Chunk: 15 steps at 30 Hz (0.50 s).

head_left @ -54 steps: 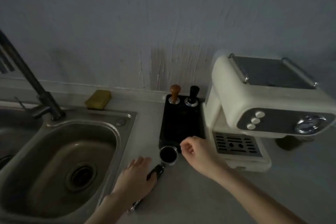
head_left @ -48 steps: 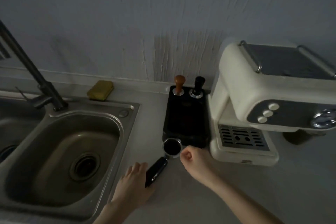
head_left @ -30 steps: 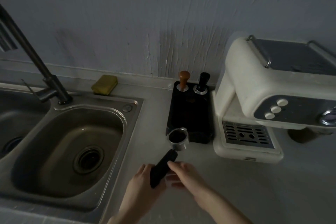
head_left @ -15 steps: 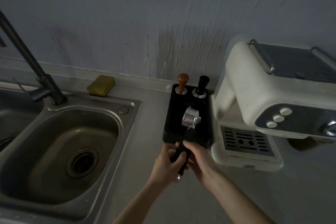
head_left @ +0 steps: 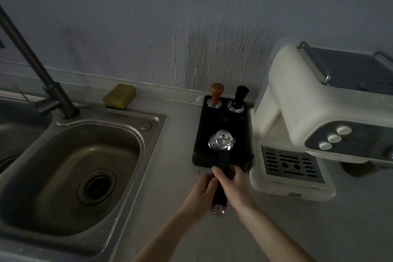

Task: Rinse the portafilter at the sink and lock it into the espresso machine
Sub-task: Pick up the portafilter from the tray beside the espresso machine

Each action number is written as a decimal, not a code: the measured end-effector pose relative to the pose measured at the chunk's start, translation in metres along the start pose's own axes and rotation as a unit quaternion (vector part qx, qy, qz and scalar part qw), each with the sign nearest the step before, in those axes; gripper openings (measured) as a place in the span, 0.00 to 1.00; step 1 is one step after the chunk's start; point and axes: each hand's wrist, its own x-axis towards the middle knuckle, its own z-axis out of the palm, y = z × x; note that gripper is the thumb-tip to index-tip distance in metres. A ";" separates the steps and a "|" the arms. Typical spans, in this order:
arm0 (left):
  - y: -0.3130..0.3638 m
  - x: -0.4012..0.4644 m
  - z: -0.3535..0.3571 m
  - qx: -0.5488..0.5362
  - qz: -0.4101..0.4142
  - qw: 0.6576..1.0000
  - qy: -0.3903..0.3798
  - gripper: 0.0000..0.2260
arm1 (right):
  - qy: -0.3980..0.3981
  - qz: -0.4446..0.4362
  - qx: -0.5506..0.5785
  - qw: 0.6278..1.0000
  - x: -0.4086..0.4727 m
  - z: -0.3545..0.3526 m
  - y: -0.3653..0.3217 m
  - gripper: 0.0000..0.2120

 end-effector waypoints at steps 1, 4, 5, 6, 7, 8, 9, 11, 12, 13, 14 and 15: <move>0.000 0.001 0.001 -0.004 0.000 1.000 -0.004 0.10 | 0.000 -0.003 0.007 1.000 0.000 0.000 0.000 0.16; -0.005 0.002 0.003 -0.004 -0.023 1.000 -0.015 0.10 | -0.003 -0.001 -0.011 1.000 0.000 -0.001 0.003 0.16; -0.008 0.002 0.004 -0.002 -0.032 0.999 -0.017 0.09 | -0.005 0.002 -0.030 1.000 0.000 -0.001 0.005 0.15; -0.012 0.001 0.004 -0.004 -0.040 0.999 -0.017 0.08 | -0.010 0.005 -0.046 0.999 -0.001 -0.001 0.008 0.15; -0.015 0.001 0.004 -0.006 -0.046 0.999 -0.016 0.08 | -0.016 0.007 -0.056 0.998 -0.002 0.000 0.009 0.14; -0.016 0.000 0.004 -0.009 -0.047 0.999 -0.014 0.07 | -0.021 0.008 -0.065 0.998 -0.003 0.000 0.011 0.15; -0.017 0.000 0.003 -0.012 -0.047 0.999 -0.013 0.07 | -0.021 0.008 -0.073 0.997 -0.003 0.001 0.012 0.16; -0.015 0.001 0.001 -0.020 -0.040 0.999 -0.014 0.07 | -0.011 0.003 -0.079 0.997 -0.002 0.002 0.012 0.18; -0.013 0.002 0.001 -0.019 -0.036 0.999 -0.018 0.06 | -0.003 -0.002 -0.077 0.997 -0.001 0.003 0.012 0.18; -0.011 0.002 0.001 -0.016 -0.029 0.999 -0.022 0.07 | 0.006 -0.012 -0.074 0.997 -0.001 0.003 0.010 0.18; -0.010 0.003 0.000 -0.012 -0.021 0.999 -0.023 0.07 | 0.013 -0.024 -0.071 0.997 -0.001 0.004 0.008 0.18; -0.009 0.005 0.000 -0.009 -0.013 1.000 -0.021 0.07 | 0.019 -0.034 -0.067 0.997 -0.002 0.004 0.006 0.17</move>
